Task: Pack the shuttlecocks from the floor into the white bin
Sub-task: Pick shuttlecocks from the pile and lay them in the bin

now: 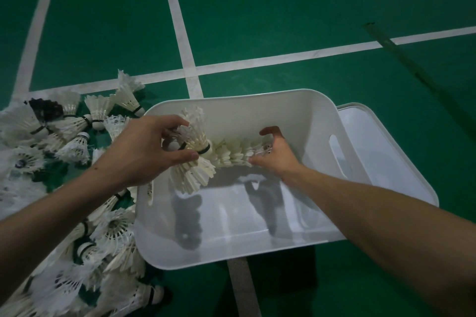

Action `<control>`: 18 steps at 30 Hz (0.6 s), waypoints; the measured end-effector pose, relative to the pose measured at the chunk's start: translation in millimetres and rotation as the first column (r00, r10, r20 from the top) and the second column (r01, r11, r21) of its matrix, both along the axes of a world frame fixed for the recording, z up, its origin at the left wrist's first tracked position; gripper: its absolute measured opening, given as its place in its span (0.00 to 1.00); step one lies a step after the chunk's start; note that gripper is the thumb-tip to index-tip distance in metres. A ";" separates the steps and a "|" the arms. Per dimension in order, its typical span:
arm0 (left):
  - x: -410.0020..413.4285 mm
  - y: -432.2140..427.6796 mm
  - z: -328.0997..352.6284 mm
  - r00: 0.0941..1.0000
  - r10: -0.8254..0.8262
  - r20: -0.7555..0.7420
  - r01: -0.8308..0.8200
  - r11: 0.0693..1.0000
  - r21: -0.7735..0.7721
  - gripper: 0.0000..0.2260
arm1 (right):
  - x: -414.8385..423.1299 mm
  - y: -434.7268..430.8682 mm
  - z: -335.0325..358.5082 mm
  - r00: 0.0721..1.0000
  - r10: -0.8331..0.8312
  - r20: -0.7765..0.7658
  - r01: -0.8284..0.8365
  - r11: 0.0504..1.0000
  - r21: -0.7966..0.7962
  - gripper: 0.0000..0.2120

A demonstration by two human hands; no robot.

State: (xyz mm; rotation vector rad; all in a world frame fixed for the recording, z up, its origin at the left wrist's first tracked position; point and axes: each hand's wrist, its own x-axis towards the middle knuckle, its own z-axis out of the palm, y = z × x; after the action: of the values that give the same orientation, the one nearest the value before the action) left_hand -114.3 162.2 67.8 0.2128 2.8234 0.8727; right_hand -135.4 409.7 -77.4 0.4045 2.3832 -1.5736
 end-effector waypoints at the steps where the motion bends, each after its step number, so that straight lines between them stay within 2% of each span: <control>1: 0.1 0.0 -0.1 1.000 -0.003 0.001 0.003 1.000 -0.001 0.28 | 0.5 1.0 2.3 1.000 0.027 -0.004 -0.027 0.999 0.040 0.30; 4: 0.2 2.0 0.1 1.000 -0.005 0.009 0.005 1.000 0.011 0.28 | 4.7 8.9 5.5 0.992 0.118 -0.040 -0.109 0.978 0.181 0.32; 6: -0.7 3.9 -1.2 1.000 -0.003 0.017 0.003 1.000 0.029 0.27 | 7.6 16.0 6.3 0.987 0.142 -0.075 -0.123 0.968 0.218 0.34; 13: -1.7 6.9 -3.9 0.999 -0.025 0.040 0.023 0.999 0.038 0.27 | 13.4 19.3 11.2 0.995 0.081 -0.056 -0.074 0.990 0.121 0.37; 18: -1.3 9.0 -6.9 0.998 -0.040 0.055 0.038 0.999 0.039 0.27 | 10.2 8.2 14.7 0.991 0.119 -0.065 -0.112 0.989 0.094 0.37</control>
State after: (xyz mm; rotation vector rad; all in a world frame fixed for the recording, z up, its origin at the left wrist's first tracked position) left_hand -115.7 171.2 60.9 0.2433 2.7438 0.9097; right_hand -125.2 417.8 -62.7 0.2269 2.4887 -1.4569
